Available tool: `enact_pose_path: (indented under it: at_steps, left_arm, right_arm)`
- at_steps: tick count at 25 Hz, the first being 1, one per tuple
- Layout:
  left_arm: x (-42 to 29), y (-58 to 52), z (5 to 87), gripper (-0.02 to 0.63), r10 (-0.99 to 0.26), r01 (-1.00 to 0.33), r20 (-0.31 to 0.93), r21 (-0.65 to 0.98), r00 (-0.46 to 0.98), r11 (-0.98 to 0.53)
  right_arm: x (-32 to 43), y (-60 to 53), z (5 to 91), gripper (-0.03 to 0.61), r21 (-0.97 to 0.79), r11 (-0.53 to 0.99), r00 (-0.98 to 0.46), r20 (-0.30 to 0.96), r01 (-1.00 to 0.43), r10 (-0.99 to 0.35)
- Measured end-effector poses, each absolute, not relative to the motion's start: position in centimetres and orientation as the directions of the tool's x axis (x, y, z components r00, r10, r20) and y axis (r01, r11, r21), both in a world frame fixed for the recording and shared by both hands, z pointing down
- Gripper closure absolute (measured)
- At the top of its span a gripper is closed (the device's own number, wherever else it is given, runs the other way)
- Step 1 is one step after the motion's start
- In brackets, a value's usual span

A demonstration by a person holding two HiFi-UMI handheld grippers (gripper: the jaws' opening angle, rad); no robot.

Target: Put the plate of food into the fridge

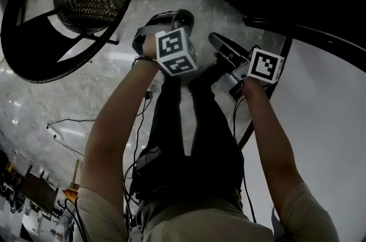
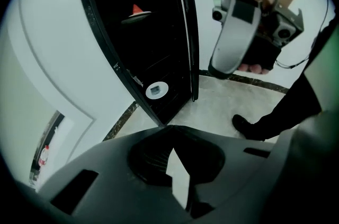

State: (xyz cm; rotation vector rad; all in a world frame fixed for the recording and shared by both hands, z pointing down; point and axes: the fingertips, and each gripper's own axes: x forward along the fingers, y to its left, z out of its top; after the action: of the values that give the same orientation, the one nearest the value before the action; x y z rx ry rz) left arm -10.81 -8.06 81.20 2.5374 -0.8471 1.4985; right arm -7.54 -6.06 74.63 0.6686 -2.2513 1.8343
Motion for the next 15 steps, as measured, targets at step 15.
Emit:
enact_pose_path:
  at_steps: [15]
  left_arm:
    - [-12.3,-6.5,71.3,0.604,-0.405,-0.581,0.818,-0.11,0.408,-0.807]
  right_arm:
    - [-8.7,-4.3,65.9,0.549,-0.861,0.136,-0.855,0.446,-0.491,-0.265]
